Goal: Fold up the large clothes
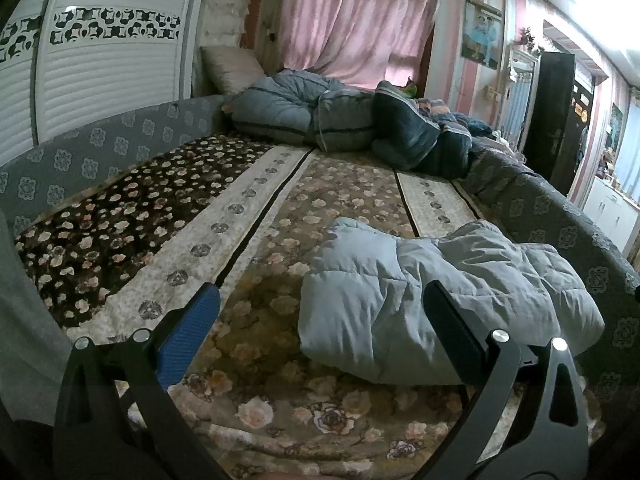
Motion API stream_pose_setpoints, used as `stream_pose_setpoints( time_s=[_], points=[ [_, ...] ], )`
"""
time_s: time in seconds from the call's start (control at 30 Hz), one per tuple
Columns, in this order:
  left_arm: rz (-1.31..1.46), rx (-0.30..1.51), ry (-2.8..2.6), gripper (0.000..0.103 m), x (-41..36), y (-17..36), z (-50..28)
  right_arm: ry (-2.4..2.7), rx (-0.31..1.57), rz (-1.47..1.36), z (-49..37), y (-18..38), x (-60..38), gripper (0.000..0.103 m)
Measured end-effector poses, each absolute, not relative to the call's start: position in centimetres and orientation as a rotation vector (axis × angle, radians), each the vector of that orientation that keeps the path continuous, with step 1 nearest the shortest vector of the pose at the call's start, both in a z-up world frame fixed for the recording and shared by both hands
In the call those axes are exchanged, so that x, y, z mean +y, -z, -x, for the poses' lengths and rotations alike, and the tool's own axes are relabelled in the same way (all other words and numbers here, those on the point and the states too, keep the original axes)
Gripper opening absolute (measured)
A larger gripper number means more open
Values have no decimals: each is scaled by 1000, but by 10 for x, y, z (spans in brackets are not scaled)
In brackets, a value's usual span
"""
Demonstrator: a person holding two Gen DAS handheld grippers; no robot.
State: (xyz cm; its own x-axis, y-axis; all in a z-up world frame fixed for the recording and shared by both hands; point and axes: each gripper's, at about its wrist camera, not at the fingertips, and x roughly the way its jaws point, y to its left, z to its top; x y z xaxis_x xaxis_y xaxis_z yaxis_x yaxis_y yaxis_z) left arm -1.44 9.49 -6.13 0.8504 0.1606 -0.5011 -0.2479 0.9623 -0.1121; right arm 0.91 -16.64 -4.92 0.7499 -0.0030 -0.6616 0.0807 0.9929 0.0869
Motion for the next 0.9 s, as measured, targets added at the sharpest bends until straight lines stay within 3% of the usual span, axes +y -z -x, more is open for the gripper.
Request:
stream_pose_setpoints(
  time_s=[0.9],
  points=[
    [169,525,-215,100,94,63,12,52,725,-119,-10,51,-165,101]
  ],
)
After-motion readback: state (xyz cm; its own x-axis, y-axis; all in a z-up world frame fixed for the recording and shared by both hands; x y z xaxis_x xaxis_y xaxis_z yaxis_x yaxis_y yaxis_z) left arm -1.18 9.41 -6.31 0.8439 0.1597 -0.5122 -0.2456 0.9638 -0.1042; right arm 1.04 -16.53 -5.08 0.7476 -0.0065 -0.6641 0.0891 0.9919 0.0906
